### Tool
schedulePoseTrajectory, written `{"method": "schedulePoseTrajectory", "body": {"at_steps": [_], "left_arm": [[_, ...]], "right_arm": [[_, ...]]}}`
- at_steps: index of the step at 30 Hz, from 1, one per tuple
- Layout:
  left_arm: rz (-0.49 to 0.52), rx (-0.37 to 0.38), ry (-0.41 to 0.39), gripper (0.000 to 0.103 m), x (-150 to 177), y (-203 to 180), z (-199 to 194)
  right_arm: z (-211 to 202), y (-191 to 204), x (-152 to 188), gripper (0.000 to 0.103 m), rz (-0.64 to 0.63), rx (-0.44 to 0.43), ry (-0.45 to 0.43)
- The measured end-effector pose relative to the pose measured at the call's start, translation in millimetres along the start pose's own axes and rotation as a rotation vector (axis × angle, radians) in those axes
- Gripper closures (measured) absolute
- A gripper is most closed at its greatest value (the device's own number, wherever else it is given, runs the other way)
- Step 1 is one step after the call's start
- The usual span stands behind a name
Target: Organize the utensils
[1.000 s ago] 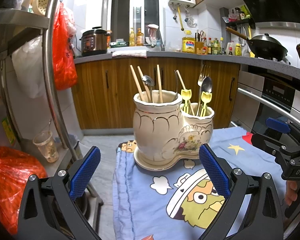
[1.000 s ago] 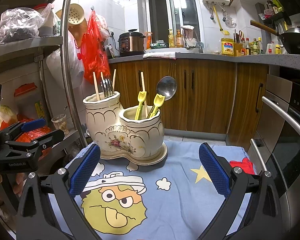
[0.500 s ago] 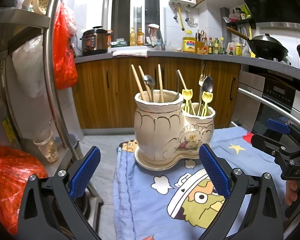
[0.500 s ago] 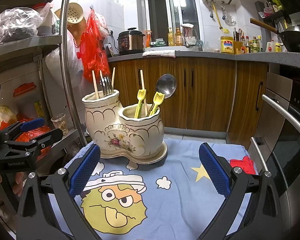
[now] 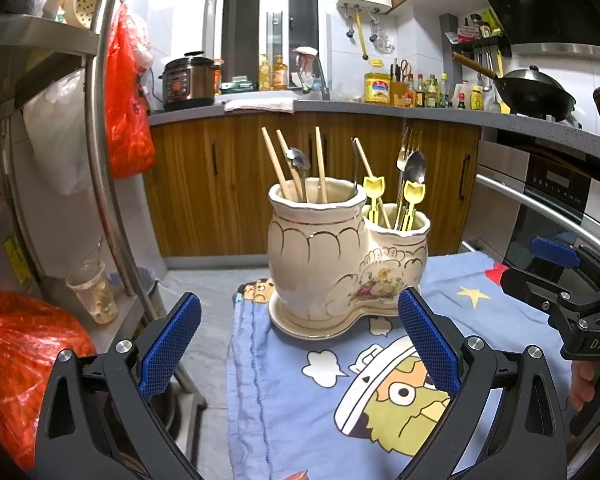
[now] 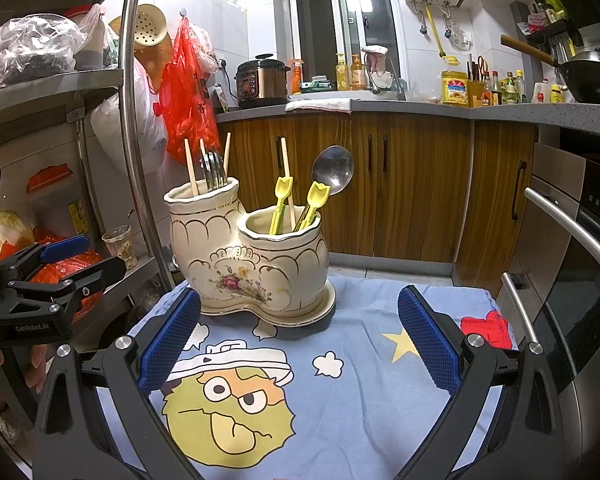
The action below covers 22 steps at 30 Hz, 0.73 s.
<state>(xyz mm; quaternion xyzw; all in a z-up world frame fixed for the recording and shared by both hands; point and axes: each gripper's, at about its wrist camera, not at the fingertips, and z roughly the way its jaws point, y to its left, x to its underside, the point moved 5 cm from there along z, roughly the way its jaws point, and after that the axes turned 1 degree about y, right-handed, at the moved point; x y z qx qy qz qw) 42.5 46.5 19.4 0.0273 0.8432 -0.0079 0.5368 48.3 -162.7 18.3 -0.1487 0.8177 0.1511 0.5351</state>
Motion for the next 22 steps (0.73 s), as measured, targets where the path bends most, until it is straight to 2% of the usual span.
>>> {"method": "schedulePoseTrajectory", "body": {"at_steps": [13, 19, 22], "left_arm": [[0.012, -0.004, -0.006, 0.005, 1.2, 1.2, 0.2], [-0.010, -0.003, 0.041, 0.005, 4.3, 6.6, 8.1], [-0.005, -0.006, 0.037, 0.005, 3.9, 7.9, 8.3]], "right_arm": [[-0.2, -0.4, 1.8, 0.005, 0.001, 0.000, 0.003], [1.4, -0.8, 3.3, 0.005, 0.005, 0.000, 0.012], [1.5, -1.0, 3.1, 0.005, 0.004, 0.001, 0.012]]}}
